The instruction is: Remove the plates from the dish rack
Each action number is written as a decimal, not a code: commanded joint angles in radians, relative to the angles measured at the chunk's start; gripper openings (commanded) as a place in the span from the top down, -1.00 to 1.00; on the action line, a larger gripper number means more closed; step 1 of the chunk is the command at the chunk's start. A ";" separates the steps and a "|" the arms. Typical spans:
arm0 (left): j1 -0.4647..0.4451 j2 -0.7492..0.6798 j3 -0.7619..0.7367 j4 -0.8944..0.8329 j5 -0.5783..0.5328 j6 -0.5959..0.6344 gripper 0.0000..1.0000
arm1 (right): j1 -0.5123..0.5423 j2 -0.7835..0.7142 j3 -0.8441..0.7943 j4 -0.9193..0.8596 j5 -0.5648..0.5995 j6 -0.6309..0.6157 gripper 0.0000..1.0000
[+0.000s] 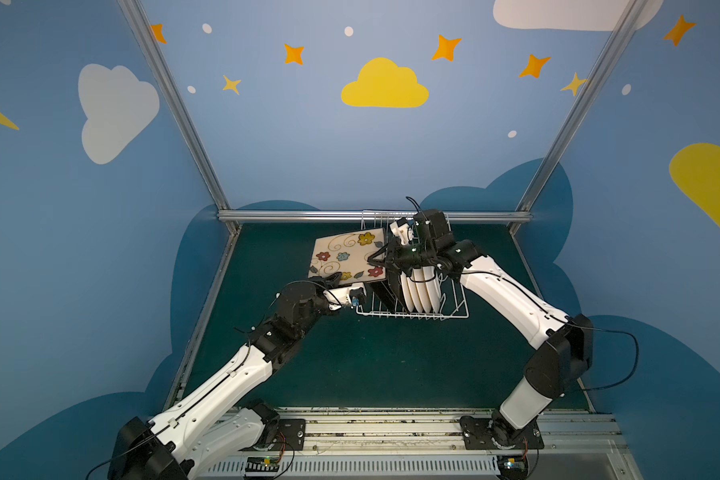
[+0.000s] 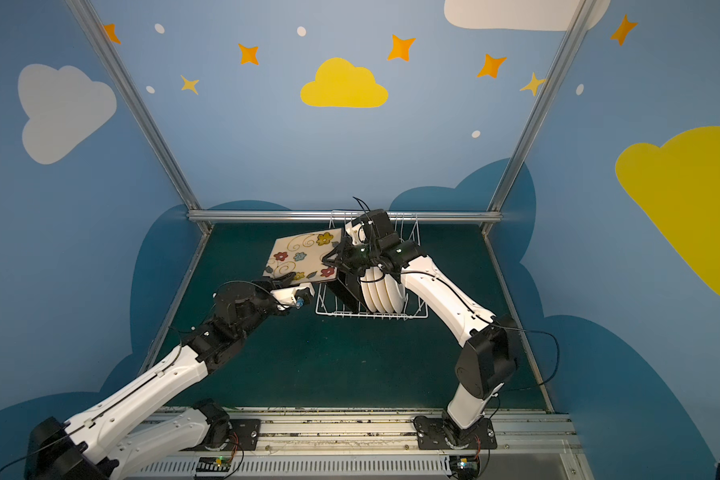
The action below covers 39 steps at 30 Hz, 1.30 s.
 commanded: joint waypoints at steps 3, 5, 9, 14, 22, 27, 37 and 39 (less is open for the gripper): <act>-0.002 -0.020 0.050 0.290 0.010 -0.101 0.80 | -0.006 -0.019 0.001 0.124 -0.089 -0.064 1.00; -0.002 -0.015 0.047 0.297 0.003 -0.112 0.71 | -0.013 -0.037 -0.027 0.179 -0.099 -0.042 1.00; -0.002 -0.014 0.042 0.292 0.008 -0.126 0.50 | -0.029 -0.065 -0.064 0.251 -0.100 -0.006 1.00; -0.003 -0.014 0.032 0.288 0.003 -0.141 -0.32 | -0.062 -0.083 -0.073 0.301 -0.108 0.019 1.00; -0.001 -0.031 0.018 0.261 -0.013 -0.169 -0.88 | -0.139 -0.088 -0.067 0.444 -0.149 0.101 1.00; -0.001 -0.064 0.017 0.177 -0.002 -0.227 -0.99 | -0.167 -0.089 -0.045 0.474 -0.142 0.102 1.00; 0.003 -0.184 -0.003 0.046 -0.073 -0.519 -0.99 | -0.214 -0.106 -0.056 0.485 -0.119 0.065 1.00; 0.008 -0.189 0.014 0.005 -0.067 -0.594 -0.99 | -0.216 -0.112 -0.061 0.472 -0.117 0.049 1.00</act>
